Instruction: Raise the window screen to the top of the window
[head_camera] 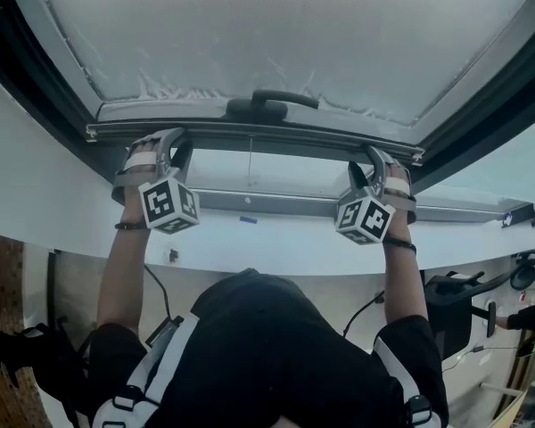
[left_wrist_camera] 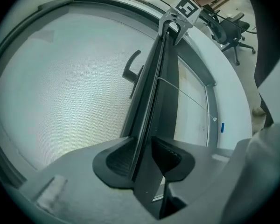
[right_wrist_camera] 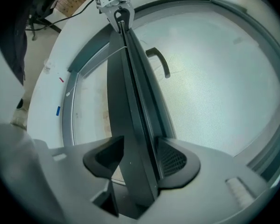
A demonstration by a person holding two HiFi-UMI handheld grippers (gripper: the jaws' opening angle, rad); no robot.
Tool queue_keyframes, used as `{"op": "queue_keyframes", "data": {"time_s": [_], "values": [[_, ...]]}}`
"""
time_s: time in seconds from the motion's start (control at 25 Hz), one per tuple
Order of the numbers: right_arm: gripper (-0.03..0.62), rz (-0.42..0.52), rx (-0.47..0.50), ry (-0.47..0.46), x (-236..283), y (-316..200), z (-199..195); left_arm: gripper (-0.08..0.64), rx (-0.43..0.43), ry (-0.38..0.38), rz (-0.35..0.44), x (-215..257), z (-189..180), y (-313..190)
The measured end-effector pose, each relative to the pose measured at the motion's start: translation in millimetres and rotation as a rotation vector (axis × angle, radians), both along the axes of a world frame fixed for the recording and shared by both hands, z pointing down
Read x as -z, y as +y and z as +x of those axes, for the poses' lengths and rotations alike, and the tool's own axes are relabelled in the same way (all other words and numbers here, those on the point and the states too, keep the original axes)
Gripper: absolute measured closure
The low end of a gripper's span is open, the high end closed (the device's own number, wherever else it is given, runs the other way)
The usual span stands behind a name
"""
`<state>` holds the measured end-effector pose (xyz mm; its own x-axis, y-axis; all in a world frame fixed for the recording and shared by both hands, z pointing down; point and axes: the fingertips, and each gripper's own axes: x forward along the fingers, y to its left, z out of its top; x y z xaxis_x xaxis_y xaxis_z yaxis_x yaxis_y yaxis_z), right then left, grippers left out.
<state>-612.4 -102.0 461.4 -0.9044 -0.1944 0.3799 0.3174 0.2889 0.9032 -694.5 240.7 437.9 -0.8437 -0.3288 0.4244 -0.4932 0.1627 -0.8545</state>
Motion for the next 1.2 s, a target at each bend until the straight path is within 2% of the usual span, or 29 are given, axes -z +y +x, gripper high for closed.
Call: {"op": "queue_keyframes", "data": {"time_s": [0.16,0.32,0.4,0.48,0.68,0.76,0.84,0.92,1.0,1.12,1.2], "values": [[0.359,0.006,-0.033,-0.013,-1,-17,1,0.431,0.017,-0.009,-0.028,-5,-5,12],[0.373,0.003,-0.036,-0.029,-1,-17,2,0.434,0.019,0.001,-0.022,-8,-4,11],[0.372,0.038,-0.036,-0.012,-7,-17,4,0.453,0.019,0.003,-0.02,-9,-3,11],[0.333,0.09,-0.027,0.001,-12,-17,3,0.472,0.028,-0.015,-0.002,-10,-5,11],[0.336,0.094,-0.052,0.003,-14,-17,2,0.466,0.031,-0.012,0.033,-10,-6,12],[0.338,0.077,-0.054,-0.002,-10,-19,1,0.452,0.03,-0.002,0.009,-9,-6,12],[0.354,0.015,-0.051,-0.008,-4,-17,2,0.437,0.034,0.017,-0.015,-8,-5,11],[0.366,-0.022,-0.029,-0.026,3,-8,4,0.436,0.019,0.029,-0.009,-5,-1,5],[0.385,-0.018,0.024,-0.069,11,10,4,0.436,-0.018,0.025,0.002,-2,5,-11],[0.475,-0.014,0.123,-0.13,25,51,-3,0.438,-0.094,0.0,-0.003,1,14,-47],[0.482,-0.026,0.177,-0.119,26,78,-10,0.457,-0.133,-0.009,-0.001,1,18,-68]]}}
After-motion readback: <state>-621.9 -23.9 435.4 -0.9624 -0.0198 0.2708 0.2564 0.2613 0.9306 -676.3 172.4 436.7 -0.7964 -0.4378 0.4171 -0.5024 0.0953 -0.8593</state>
